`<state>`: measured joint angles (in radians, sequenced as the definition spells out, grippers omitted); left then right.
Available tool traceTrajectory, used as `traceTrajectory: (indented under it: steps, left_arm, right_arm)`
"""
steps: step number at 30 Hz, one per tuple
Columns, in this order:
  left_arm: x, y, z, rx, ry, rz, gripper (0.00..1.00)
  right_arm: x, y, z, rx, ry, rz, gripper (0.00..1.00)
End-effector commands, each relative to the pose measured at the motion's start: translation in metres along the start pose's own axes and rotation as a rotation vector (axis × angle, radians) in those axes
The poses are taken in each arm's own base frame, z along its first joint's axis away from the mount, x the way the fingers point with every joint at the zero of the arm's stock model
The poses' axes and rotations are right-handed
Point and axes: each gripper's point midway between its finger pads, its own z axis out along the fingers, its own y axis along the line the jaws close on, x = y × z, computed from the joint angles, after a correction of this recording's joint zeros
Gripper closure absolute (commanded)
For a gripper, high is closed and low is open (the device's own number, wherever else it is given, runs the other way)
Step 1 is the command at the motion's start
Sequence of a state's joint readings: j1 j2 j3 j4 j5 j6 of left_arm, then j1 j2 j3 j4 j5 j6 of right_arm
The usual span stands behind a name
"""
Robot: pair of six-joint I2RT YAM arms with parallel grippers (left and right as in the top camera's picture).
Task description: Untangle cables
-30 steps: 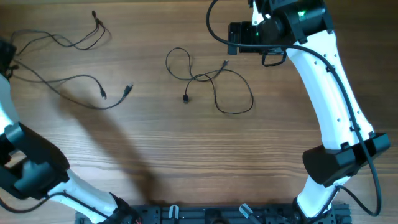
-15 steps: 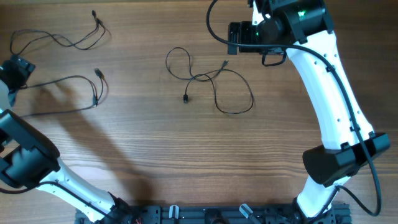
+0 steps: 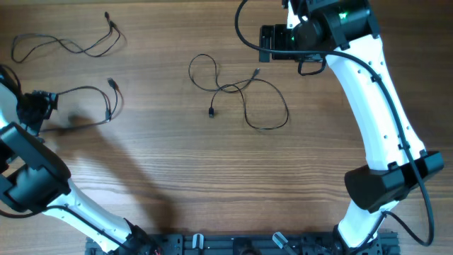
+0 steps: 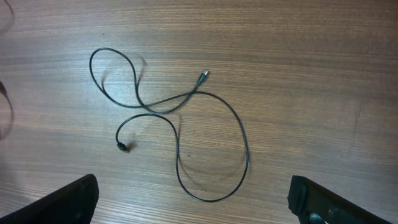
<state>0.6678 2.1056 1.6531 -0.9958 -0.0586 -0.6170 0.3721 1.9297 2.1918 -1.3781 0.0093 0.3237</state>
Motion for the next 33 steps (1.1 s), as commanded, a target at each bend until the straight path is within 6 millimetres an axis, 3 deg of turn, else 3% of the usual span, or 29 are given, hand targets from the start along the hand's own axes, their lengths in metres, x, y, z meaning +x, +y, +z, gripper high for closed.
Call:
traceTrajectory:
  steps: [1, 3, 5, 8, 9, 10, 13, 15, 19, 21, 22, 23, 27, 29, 33]
  left_arm:
    - [-0.001, 0.006, 0.009, -0.005, -0.042, -0.027, 0.04]
    - [-0.003, 0.004, 0.017, 0.011, -0.061, -0.03, 0.1]
    - [-0.002, 0.005, 0.023, 0.015, -0.065, -0.031, 0.25]
    - [0.002, 0.007, 0.032, 0.011, -0.06, -0.034, 0.27]
    - [0.002, 0.007, 0.035, 0.007, -0.055, -0.033, 0.32]
    - [0.004, 0.008, 0.04, 0.0, -0.047, -0.033, 0.39]
    - [0.002, 0.006, 0.053, 0.001, -0.047, -0.032, 0.79]
    - [-0.002, 0.002, 0.053, 0.015, -0.063, -0.033, 0.96]
    - [-0.004, 0.001, 0.053, 0.021, -0.072, -0.034, 0.94]
    - [-0.004, 0.0, 0.053, 0.022, -0.073, -0.035, 0.76]
    - [-0.004, 0.0, 0.053, 0.022, -0.072, -0.035, 0.5]
    - [-0.004, 0.001, 0.053, 0.021, -0.07, -0.035, 0.48]
    - [0.002, 0.005, 0.055, 0.005, -0.052, -0.032, 0.48]
    - [0.004, 0.007, 0.058, 0.003, -0.05, -0.032, 0.59]
    - [0.011, 0.011, 0.069, -0.003, -0.047, -0.031, 0.59]
  right_arm:
    - [0.001, -0.003, 0.003, 0.023, 0.0, -0.013, 0.0]
    - [0.0, -0.003, 0.003, 0.023, 0.0, -0.013, 0.0]
    - [0.0, -0.003, 0.003, 0.023, 0.0, -0.013, 0.0]
    - [0.0, -0.003, 0.003, 0.023, 0.0, -0.013, 0.0]
    - [0.0, -0.003, 0.003, 0.023, 0.0, -0.013, 0.0]
    - [0.001, -0.003, 0.003, 0.024, 0.001, -0.013, 0.0]
    - [0.0, -0.003, 0.003, 0.023, 0.0, -0.013, 0.0]
    - [0.001, -0.003, 0.003, 0.023, 0.0, -0.013, 0.0]
    - [0.001, -0.003, 0.003, 0.024, 0.001, -0.013, 0.0]
    - [0.001, -0.003, 0.003, 0.024, 0.001, -0.013, 0.0]
    - [0.0, -0.003, 0.003, 0.023, 0.0, -0.013, 0.0]
    - [0.001, -0.003, 0.003, 0.024, 0.001, -0.013, 0.0]
    - [0.001, -0.003, 0.003, 0.023, 0.0, -0.013, 0.0]
    - [0.001, -0.003, 0.003, 0.024, 0.001, -0.013, 0.0]
    - [0.0, -0.003, 0.003, 0.023, 0.0, -0.013, 0.0]
